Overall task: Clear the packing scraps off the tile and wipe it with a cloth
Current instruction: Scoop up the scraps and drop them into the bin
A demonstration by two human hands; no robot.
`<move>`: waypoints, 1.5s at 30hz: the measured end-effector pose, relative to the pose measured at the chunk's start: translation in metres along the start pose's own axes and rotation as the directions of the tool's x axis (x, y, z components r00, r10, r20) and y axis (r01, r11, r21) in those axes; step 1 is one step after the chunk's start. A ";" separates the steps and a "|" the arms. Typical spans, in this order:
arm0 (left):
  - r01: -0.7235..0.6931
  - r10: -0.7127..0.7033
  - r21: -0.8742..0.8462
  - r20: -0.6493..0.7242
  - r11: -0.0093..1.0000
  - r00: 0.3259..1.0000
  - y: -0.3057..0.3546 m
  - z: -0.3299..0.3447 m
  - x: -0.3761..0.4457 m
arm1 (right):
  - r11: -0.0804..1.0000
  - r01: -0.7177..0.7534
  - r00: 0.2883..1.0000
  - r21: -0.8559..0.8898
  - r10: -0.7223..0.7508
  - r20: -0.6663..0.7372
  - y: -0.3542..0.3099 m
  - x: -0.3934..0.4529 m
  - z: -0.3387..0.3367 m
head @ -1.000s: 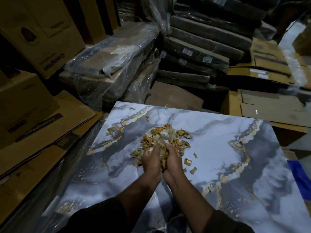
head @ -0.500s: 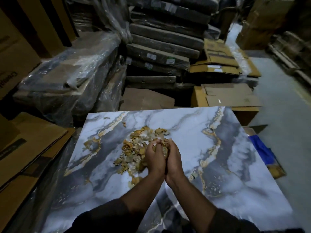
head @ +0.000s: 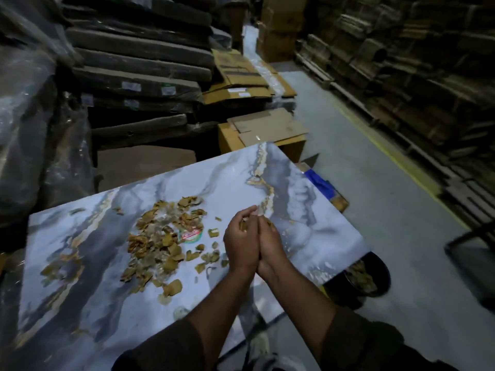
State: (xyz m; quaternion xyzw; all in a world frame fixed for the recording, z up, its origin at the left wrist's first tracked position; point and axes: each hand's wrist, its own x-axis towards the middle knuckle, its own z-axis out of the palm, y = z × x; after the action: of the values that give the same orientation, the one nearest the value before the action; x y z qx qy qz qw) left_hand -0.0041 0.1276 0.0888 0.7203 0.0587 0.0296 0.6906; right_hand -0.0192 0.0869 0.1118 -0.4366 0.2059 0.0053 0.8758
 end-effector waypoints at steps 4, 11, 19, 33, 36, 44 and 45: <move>0.030 -0.037 0.051 0.140 0.998 0.989 0.003 0.035 -0.021 | 0.919 -0.088 0.948 0.384 0.196 -0.252 -0.023 -0.012 -0.024; 0.067 -0.077 0.047 0.259 0.997 0.963 -0.005 0.115 -0.047 | 0.931 0.043 0.919 0.362 0.105 -0.379 -0.058 -0.028 -0.094; 0.234 -0.249 0.087 0.388 0.968 0.887 -0.030 0.255 -0.086 | 0.951 0.170 0.860 0.257 -0.016 -0.510 -0.108 -0.025 -0.234; 0.669 -0.654 0.130 0.406 0.732 0.638 -0.224 0.579 -0.137 | 0.865 0.124 0.711 0.486 0.264 -0.652 -0.138 0.097 -0.603; 0.667 -0.682 0.187 0.362 0.721 0.636 -0.295 0.616 -0.128 | 0.810 0.067 0.705 0.582 0.374 -0.603 -0.114 0.135 -0.665; 0.824 -0.830 0.170 0.266 0.540 0.490 -0.429 0.675 -0.103 | 0.712 -0.060 0.649 0.699 0.560 -0.515 -0.049 0.225 -0.780; 0.843 -0.845 0.154 0.259 0.515 0.469 -0.438 0.679 -0.100 | 0.696 -0.071 0.644 0.715 0.579 -0.500 -0.042 0.230 -0.788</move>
State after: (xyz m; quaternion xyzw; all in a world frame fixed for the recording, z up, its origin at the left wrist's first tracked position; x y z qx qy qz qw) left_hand -0.0380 -0.5406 -0.3743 0.5945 0.2998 -0.4245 0.6136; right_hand -0.0811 -0.5827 -0.3607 -0.0328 0.5879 -0.0600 0.8061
